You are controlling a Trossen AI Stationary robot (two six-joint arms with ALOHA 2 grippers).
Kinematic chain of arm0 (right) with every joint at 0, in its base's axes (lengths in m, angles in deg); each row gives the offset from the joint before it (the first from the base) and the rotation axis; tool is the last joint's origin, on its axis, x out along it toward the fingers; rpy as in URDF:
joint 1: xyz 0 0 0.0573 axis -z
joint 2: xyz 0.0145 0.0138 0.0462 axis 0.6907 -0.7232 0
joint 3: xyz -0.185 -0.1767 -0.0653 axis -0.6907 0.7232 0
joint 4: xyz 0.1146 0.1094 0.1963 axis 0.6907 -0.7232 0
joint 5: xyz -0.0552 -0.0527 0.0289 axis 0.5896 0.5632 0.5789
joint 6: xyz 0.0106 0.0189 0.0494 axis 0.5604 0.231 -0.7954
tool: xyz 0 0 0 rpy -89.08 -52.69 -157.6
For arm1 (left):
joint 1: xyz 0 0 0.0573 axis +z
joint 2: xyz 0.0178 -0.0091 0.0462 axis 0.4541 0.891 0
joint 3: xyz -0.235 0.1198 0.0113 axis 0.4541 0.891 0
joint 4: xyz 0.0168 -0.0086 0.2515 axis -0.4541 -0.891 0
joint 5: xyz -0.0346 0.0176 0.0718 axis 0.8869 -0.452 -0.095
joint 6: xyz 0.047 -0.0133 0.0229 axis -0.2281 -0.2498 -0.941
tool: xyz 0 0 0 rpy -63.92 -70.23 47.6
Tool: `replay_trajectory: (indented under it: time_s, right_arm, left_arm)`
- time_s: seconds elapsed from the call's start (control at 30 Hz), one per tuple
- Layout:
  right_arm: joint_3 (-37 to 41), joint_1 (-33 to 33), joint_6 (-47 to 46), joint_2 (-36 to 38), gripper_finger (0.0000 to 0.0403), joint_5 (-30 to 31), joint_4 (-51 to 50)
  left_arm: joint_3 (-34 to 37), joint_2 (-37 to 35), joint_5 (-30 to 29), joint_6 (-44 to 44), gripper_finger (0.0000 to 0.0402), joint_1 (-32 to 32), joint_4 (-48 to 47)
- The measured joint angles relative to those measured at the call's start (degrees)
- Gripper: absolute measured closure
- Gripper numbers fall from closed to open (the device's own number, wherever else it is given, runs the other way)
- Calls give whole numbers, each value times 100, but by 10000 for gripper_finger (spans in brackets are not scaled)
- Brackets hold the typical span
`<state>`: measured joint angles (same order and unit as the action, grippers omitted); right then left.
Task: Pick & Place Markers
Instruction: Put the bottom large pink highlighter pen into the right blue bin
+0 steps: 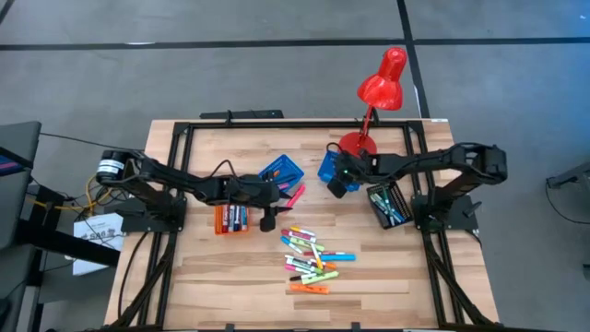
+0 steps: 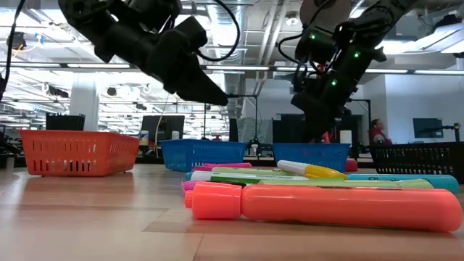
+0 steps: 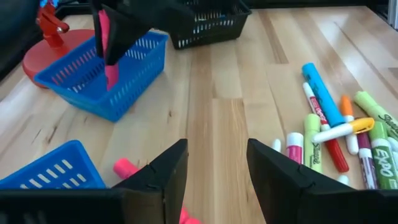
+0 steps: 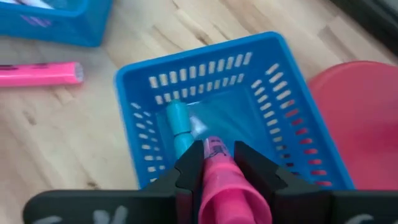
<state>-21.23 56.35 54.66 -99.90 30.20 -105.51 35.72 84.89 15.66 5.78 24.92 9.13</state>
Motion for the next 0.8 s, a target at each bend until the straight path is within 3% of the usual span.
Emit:
replay_trajectory:
  time_s: [0.8]
  right_arm:
    - [2, -68, 302, 43, 336, -564, 210]
  left_arm:
    - [0, -12, -2, -2, 245, 0, 152]
